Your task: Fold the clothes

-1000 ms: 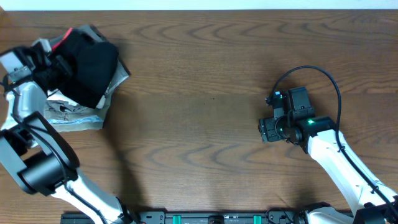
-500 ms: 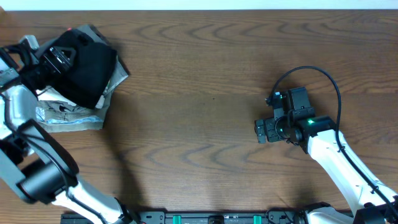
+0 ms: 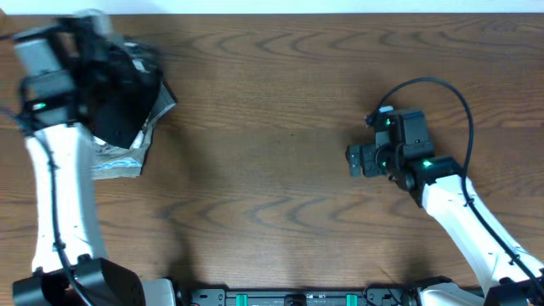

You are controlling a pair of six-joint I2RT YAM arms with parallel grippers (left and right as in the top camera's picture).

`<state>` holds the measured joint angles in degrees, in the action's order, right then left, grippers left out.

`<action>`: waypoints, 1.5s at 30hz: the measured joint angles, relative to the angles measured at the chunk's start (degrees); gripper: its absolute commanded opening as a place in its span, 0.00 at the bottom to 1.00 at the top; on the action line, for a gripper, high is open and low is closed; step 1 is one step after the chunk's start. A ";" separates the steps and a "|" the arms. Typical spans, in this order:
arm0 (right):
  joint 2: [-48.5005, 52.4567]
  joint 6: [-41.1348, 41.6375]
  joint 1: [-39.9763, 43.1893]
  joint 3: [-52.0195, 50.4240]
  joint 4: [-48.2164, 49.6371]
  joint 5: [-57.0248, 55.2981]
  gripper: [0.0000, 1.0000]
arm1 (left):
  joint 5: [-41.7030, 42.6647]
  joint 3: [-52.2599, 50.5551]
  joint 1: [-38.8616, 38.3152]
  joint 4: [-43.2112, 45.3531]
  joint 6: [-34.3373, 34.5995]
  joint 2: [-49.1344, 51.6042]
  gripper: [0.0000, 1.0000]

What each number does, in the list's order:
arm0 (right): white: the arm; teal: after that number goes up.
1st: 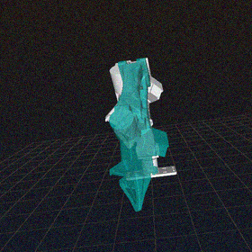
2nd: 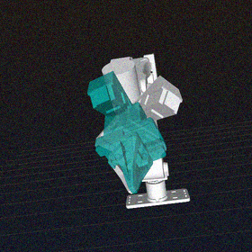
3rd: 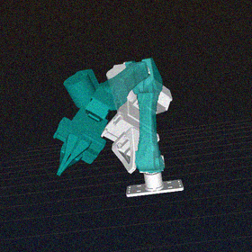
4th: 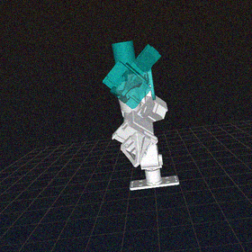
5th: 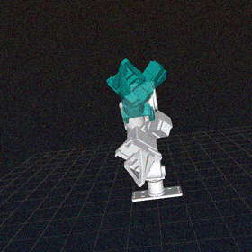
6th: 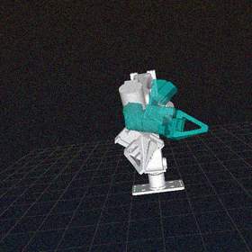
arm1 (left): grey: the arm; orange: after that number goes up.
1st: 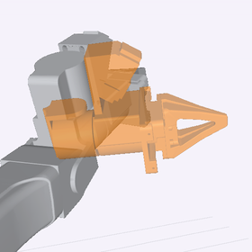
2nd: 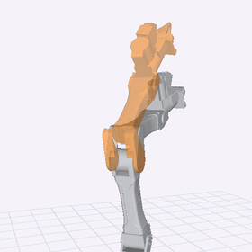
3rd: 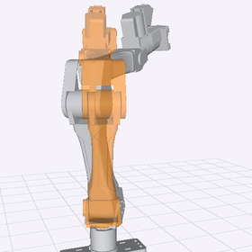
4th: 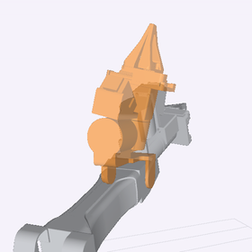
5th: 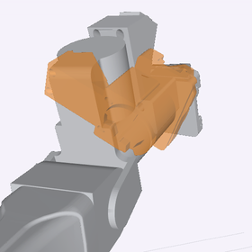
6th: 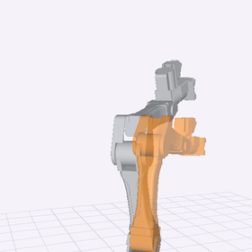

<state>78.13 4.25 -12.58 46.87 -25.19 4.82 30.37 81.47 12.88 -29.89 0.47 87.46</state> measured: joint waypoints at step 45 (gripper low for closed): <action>-48.15 4.63 10.84 -11.04 -28.02 -3.23 0.99 | -23.02 -26.60 -20.44 -9.03 4.04 -38.84 0.98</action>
<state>29.98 8.88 -1.74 35.83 -53.21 1.58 7.35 54.87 -7.55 -38.92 4.51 48.62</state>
